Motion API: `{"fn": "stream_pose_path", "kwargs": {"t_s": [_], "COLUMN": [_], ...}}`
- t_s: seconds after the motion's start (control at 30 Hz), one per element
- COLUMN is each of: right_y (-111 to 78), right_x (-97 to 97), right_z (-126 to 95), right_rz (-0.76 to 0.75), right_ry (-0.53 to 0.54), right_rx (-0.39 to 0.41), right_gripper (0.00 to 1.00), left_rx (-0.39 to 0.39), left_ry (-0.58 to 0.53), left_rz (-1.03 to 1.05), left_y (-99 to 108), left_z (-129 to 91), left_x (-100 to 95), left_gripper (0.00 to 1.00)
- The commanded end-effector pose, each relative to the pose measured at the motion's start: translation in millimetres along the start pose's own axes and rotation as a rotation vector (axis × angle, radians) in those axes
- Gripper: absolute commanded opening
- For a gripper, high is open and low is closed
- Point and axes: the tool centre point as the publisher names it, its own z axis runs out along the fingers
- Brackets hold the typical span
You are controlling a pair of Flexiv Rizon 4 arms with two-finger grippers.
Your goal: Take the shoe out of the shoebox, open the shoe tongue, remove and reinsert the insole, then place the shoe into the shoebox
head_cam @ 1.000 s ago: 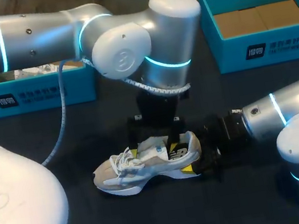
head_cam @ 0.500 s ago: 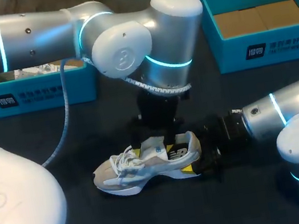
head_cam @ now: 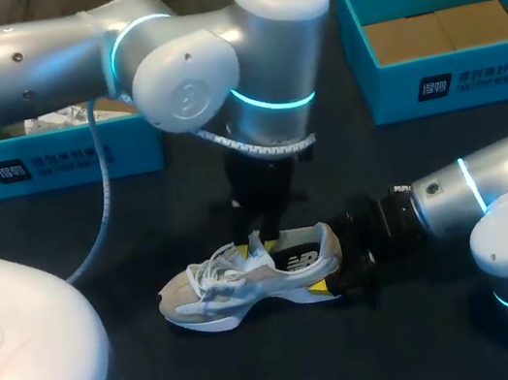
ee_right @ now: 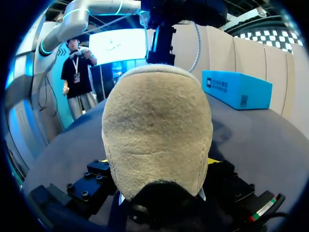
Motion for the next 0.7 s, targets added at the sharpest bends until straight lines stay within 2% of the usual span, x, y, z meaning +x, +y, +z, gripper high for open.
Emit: {"fn": "stream_pose_path", "kwargs": {"t_s": [0.03, 0.33, 0.53, 0.7], "right_y": [0.9, 0.9, 0.9, 0.9], "right_x": [0.4, 0.4, 0.4, 0.4], "right_z": [0, 0, 0, 0], "right_rz": [0.001, 0.001, 0.001, 0.001], "right_ry": [-0.001, -0.001, -0.001, -0.001], "right_rx": [0.005, 0.005, 0.005, 0.005], "right_gripper": [0.0, 0.0, 0.0, 0.0], "left_rx": [-0.006, -0.028, -0.05, -0.067], "left_ry": [0.076, 0.303, 0.364, 0.379], "left_rz": [0.005, 0.102, 0.16, 0.186], "left_y": [-2, -7, -11, -14], "left_z": [-8, -11, 4, 18], "left_x": [-23.9, -68.8, -94.3, -107.3], "left_gripper": [0.0, 0.0, 0.0, 0.0]}}
